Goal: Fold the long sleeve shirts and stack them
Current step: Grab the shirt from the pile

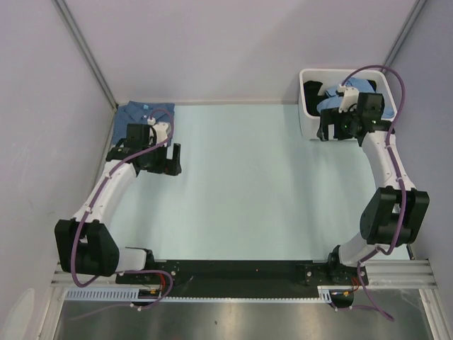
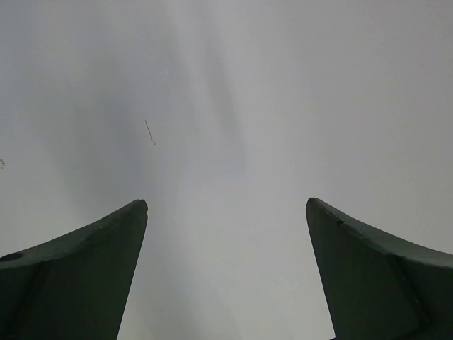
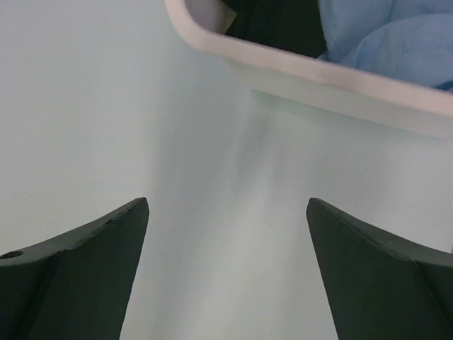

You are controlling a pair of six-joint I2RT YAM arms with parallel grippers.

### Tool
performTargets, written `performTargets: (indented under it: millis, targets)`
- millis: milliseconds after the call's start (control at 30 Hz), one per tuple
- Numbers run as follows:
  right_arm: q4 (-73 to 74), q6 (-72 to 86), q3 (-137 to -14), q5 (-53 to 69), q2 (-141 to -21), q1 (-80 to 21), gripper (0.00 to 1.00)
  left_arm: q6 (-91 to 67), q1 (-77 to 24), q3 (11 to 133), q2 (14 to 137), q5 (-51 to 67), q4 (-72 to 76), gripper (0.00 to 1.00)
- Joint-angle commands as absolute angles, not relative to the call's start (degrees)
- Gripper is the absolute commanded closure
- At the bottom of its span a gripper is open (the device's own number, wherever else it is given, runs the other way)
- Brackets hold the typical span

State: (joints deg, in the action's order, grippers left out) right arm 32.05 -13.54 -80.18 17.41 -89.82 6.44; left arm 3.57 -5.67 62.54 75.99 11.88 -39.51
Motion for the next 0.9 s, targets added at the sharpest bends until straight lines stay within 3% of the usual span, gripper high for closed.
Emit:
performTargets:
  millis: [0, 333, 633, 867]
  targets:
    - [29.3, -11.7, -88.9, 17.2, -93.4, 7.9, 0.00, 5.5, -5.8, 66.1, 74.5, 10.6, -38.8, 0.01]
    - [28.6, -7.7, -116.4, 15.8, -111.9, 14.5, 0.00, 10.5, -5.6, 78.2, 75.8, 13.1, -42.4, 0.01]
    - [25.6, -8.5, -136.5, 7.6, -130.7, 16.7, 0.00, 9.5, -5.6, 78.7, 77.4, 11.6, -42.2, 0.01]
    - [22.9, -9.3, -139.8, 9.0, -139.9, 14.9, 0.00, 11.3, -5.6, 77.6, 78.1, 9.7, -43.0, 0.01]
